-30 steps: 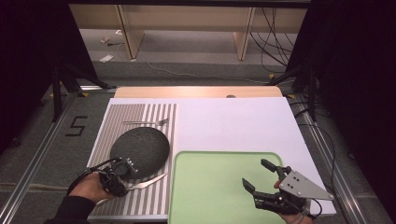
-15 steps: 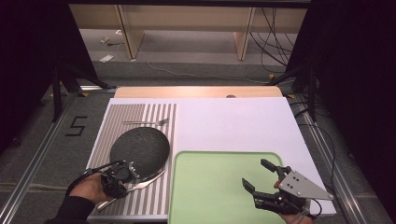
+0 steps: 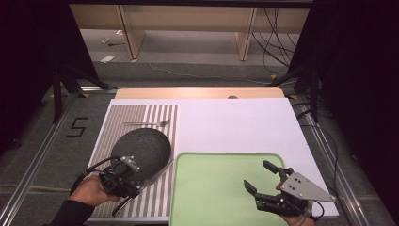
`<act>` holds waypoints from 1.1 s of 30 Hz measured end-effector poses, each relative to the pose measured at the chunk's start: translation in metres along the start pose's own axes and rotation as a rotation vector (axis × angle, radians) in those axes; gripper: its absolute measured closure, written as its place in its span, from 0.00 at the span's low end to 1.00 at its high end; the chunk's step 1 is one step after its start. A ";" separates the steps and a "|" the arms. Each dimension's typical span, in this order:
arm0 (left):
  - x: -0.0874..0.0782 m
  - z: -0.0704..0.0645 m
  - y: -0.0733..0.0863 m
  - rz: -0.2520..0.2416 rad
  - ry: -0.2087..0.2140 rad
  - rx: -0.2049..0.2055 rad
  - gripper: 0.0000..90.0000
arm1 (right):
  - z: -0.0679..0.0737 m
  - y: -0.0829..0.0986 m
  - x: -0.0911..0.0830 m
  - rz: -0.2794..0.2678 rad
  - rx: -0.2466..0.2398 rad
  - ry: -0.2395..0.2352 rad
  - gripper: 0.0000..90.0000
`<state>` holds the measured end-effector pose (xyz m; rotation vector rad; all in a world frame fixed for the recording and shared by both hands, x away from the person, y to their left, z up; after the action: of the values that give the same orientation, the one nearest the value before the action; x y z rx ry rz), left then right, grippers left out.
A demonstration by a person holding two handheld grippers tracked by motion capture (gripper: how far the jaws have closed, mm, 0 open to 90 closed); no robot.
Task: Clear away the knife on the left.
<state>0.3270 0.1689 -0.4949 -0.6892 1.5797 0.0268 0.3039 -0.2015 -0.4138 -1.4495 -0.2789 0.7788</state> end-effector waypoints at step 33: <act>0.003 -0.039 -0.067 -0.293 0.113 -0.081 0.89 | 0.000 -0.001 0.000 -0.007 0.005 -0.001 0.22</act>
<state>0.3209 0.0971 -0.4670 -0.9947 1.5772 -0.1676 0.3043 -0.2014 -0.4129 -1.4431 -0.2829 0.7738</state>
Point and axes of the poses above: each handheld gripper's, and its own axes: x roughly forward along the jaws, y roughly out of its underside, z roughly to its left, the point moved 8 cm from there along x, roughly forward along the jaws, and after that the axes turned 13 degrees about x, right-handed, at the moved point
